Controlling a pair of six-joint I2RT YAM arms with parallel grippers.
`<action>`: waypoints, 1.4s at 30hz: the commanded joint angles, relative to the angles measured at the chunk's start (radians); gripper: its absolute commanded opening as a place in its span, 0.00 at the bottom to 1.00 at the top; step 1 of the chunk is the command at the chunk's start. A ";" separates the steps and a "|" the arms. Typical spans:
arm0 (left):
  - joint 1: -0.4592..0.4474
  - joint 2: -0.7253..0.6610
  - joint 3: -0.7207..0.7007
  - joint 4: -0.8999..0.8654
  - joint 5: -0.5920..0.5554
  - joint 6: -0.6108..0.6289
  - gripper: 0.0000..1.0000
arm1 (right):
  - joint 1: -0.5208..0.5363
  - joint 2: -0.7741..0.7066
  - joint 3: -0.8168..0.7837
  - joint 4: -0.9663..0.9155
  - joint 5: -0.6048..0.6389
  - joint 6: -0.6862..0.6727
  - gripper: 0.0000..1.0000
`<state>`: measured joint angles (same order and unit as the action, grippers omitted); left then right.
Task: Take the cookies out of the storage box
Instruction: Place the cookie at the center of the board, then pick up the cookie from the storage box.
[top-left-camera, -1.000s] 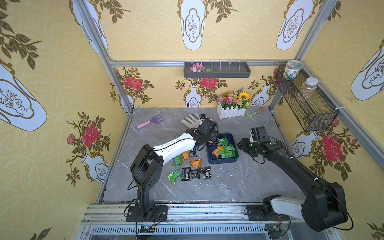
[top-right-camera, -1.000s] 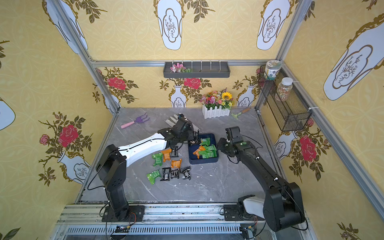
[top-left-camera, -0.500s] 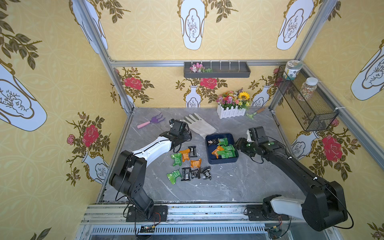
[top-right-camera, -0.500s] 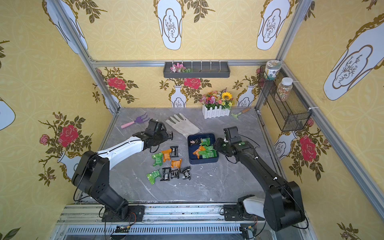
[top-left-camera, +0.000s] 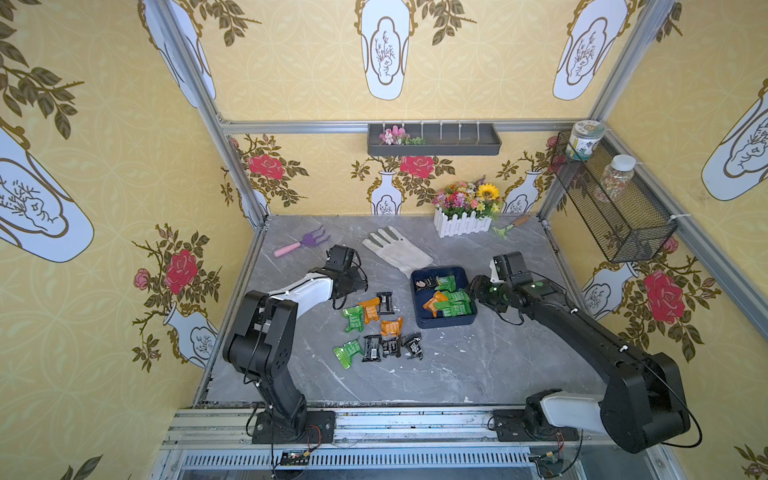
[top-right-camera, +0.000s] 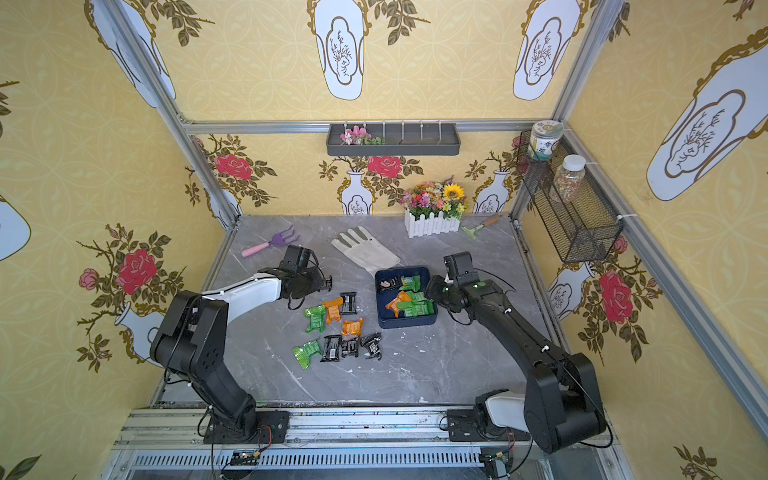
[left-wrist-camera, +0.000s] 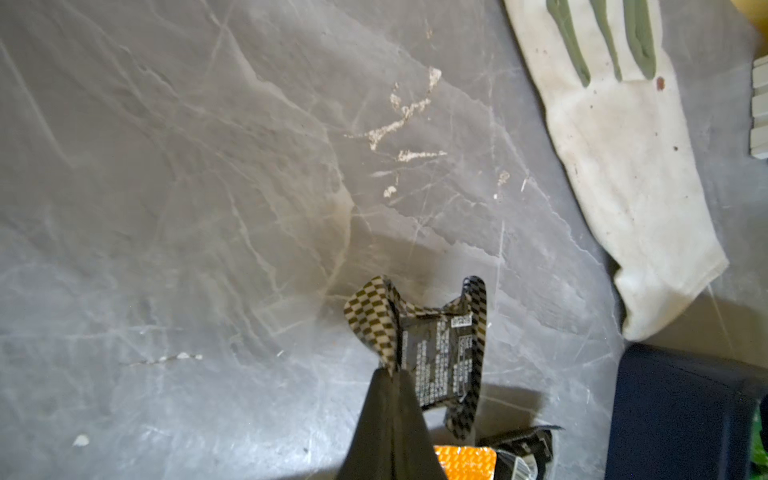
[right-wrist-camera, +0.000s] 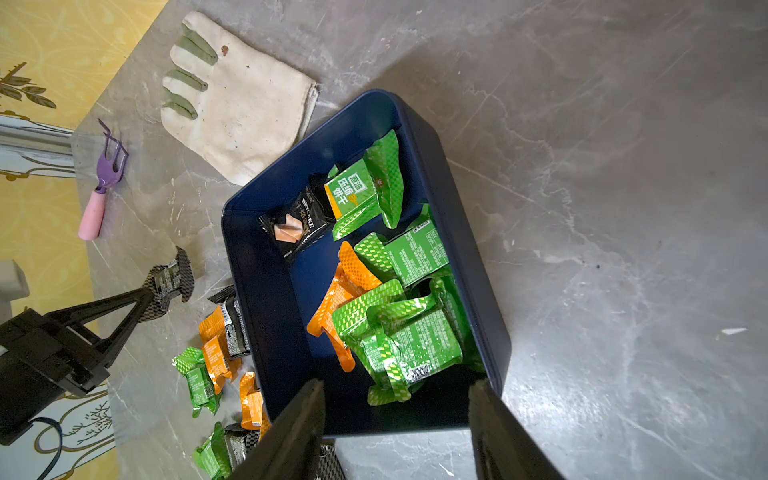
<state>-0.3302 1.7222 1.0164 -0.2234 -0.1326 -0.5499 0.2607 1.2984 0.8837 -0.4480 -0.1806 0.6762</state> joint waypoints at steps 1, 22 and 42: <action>0.000 0.004 -0.019 0.038 0.052 0.012 0.00 | 0.001 0.001 0.004 0.003 0.005 -0.012 0.60; -0.044 -0.180 -0.001 0.059 0.049 -0.083 0.56 | 0.141 0.119 0.101 -0.027 0.120 -0.042 0.59; -0.393 -0.112 -0.113 0.288 0.114 -0.464 0.52 | 0.196 0.582 0.411 -0.047 0.206 -0.362 0.64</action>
<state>-0.7139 1.5902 0.9112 0.0311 -0.0307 -0.9829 0.4564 1.8492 1.2606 -0.4652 0.0013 0.4202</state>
